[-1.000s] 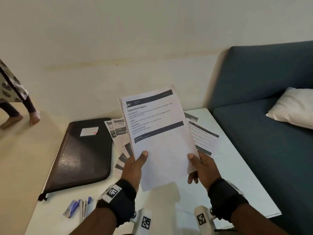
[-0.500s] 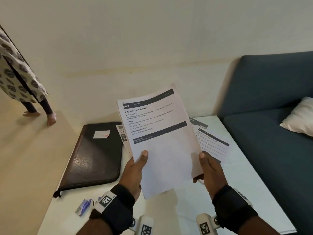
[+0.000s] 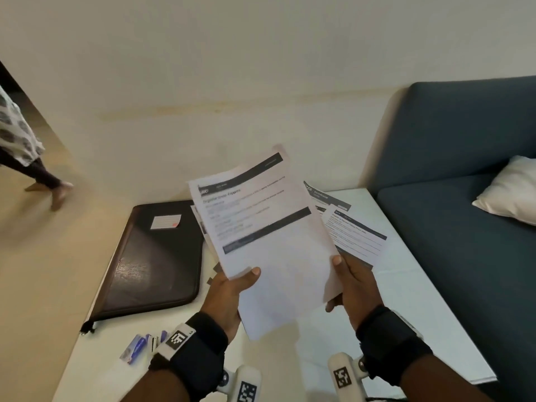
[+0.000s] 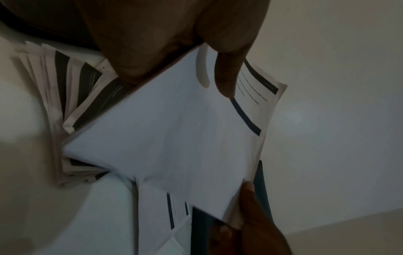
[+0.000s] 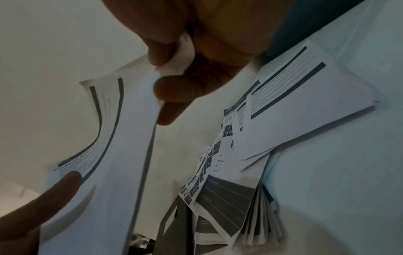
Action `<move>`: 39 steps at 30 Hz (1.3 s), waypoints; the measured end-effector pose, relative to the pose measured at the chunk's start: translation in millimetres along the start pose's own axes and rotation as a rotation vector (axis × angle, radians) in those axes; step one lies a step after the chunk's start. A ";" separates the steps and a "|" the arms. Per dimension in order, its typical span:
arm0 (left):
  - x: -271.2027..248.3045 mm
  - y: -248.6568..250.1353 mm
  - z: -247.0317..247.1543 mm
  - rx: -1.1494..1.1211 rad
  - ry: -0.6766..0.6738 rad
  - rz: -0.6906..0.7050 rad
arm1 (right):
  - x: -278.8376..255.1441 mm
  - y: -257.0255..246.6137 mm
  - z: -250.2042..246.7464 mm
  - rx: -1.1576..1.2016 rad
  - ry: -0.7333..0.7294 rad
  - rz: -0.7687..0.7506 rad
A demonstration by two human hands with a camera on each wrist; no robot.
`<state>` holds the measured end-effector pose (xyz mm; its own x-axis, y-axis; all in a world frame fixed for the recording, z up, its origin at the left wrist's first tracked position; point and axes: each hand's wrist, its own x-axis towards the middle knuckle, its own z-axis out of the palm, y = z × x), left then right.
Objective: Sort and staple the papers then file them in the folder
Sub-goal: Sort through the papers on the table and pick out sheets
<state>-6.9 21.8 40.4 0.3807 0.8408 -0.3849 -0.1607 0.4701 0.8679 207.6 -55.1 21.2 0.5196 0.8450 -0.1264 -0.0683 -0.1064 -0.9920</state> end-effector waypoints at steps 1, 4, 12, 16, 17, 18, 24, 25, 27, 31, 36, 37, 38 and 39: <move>2.3 -3.6 0.2 0.007 -0.002 -0.019 | 0.5 -0.8 2.3 0.020 0.007 0.011; 9.6 -13.8 -0.4 0.023 0.005 -0.068 | 1.2 0.5 7.8 0.049 0.026 0.043; 39.0 -10.8 -31.6 0.360 0.237 0.071 | 31.2 36.3 -0.9 -0.184 0.012 0.206; 44.7 12.7 -62.2 0.360 0.368 0.099 | 63.5 77.7 -20.5 -1.060 -0.091 0.091; 45.2 18.5 -68.2 0.346 0.391 0.100 | 71.5 85.5 -19.1 -1.185 -0.160 0.082; 45.5 23.6 -72.1 0.330 0.415 0.104 | 79.7 93.1 -17.8 -1.266 -0.224 0.083; 45.1 36.7 -74.7 0.292 0.500 0.105 | 114.0 114.1 3.7 -1.506 -0.345 0.114; 45.0 38.3 -72.2 0.291 0.491 0.098 | 115.0 113.6 4.3 -1.535 -0.356 0.112; 45.7 40.1 -70.9 0.277 0.490 0.085 | 114.9 109.5 6.2 -1.636 -0.389 0.049; 46.2 39.8 -69.2 0.268 0.484 0.077 | 112.0 101.9 3.1 -1.715 -0.386 -0.012; 47.9 39.3 -72.3 0.264 0.490 0.071 | 106.2 109.7 9.2 -1.675 -0.354 0.004; 48.3 38.8 -72.5 0.266 0.486 0.071 | 103.9 113.4 12.1 -1.691 -0.342 -0.019; 48.9 37.7 -72.3 0.269 0.479 0.071 | 101.6 115.2 14.4 -1.713 -0.334 -0.036; 49.5 37.1 -72.0 0.276 0.476 0.071 | 100.3 116.4 16.7 -1.734 -0.333 -0.045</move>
<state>-59.5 100.2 31.0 -0.0859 0.9264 -0.3666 0.0979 0.3741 0.9222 237.6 26.1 -106.9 0.3006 0.9003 -0.3148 0.9536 -0.2773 0.1175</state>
